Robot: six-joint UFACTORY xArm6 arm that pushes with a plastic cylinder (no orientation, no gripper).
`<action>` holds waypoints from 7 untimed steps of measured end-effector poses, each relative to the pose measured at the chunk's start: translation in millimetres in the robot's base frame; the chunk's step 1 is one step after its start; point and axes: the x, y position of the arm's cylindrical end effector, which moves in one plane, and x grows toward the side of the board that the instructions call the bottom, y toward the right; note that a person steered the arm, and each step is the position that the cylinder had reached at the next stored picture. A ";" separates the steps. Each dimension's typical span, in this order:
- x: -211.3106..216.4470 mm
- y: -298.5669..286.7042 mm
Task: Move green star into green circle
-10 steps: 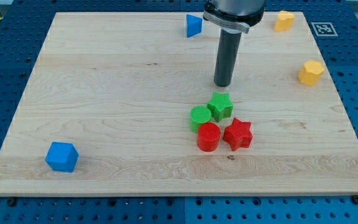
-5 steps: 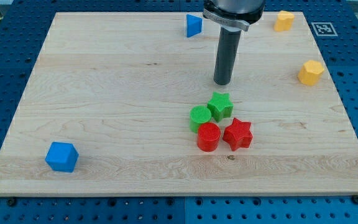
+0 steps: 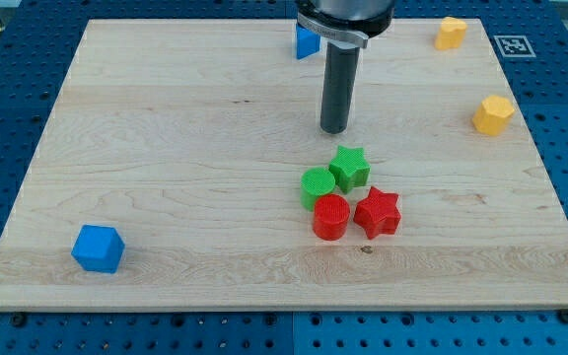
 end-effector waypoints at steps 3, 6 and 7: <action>32.1 -3.3; 52.1 -2.8; 53.0 -2.5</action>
